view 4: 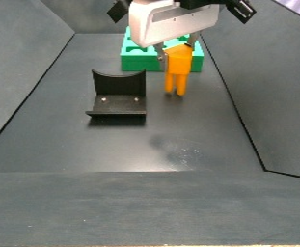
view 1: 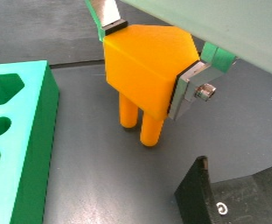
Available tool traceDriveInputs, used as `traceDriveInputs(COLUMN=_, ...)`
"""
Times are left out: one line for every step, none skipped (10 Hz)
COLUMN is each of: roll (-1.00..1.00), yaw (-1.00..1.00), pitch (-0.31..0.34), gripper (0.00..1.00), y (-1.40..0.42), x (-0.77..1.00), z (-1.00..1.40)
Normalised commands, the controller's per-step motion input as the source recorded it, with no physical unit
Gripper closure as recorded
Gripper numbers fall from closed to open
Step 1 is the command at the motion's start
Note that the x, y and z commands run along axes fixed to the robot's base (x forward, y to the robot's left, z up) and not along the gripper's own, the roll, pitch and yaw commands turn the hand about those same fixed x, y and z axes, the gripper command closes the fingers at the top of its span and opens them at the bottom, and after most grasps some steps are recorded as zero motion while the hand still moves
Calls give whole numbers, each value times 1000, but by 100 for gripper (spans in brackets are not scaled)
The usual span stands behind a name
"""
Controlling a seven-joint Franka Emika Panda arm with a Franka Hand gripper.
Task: Pick up the 3 prong object. Move up. Move to above the board. Insert the 3 prong object.
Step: Pick up the 3 prong object, then move up.
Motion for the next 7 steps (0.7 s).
traceDriveInputs(roll=0, yaw=0, pitch=0, gripper=100, y=0, x=0, z=0)
traceDriveInputs(roll=0, yaw=0, pitch=0, gripper=100, y=0, x=0, z=0)
traceDriveInputs(roll=0, yaw=0, pitch=0, gripper=100, y=0, x=0, z=833)
traceDriveInputs(roll=11, yaw=-31, pitch=18, gripper=100, y=87, x=7, z=777)
traceDriveInputs(roll=15, yaw=-39, pitch=38, gripper=100, y=78, x=7, z=654)
traceDriveInputs(roll=16, yaw=-41, pitch=52, gripper=100, y=43, x=3, z=441)
traceDriveInputs(roll=18, yaw=-37, pitch=54, gripper=100, y=34, x=5, z=268)
